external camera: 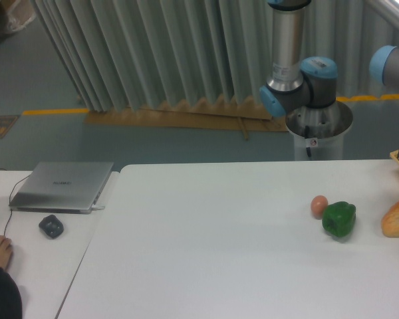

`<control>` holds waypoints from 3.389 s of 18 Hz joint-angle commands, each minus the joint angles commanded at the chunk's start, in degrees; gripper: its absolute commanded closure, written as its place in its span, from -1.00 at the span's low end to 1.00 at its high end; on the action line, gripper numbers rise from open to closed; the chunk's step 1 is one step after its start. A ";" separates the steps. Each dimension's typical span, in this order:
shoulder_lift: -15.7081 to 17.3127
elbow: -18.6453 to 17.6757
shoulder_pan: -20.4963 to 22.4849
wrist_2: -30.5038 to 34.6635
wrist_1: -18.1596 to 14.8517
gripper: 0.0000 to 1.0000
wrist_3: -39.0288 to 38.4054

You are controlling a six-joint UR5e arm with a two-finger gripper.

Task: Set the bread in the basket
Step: 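Lower the gripper down onto the bread loaf beside the green pepper, then close the gripper around the bread loaf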

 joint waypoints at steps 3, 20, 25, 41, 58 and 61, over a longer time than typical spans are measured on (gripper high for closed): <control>0.09 -0.27 -0.09 0.26 -0.26 -1.00 -0.26; -0.97 -8.52 -4.48 11.50 2.90 -1.00 -15.29; -2.98 -8.09 -4.66 12.04 3.08 -1.00 -15.73; -7.03 -6.50 -4.66 12.30 6.06 -1.00 -15.20; -5.89 -4.13 -5.10 14.85 2.12 0.44 -15.47; -3.26 -3.35 -6.41 13.37 -2.71 0.44 -16.17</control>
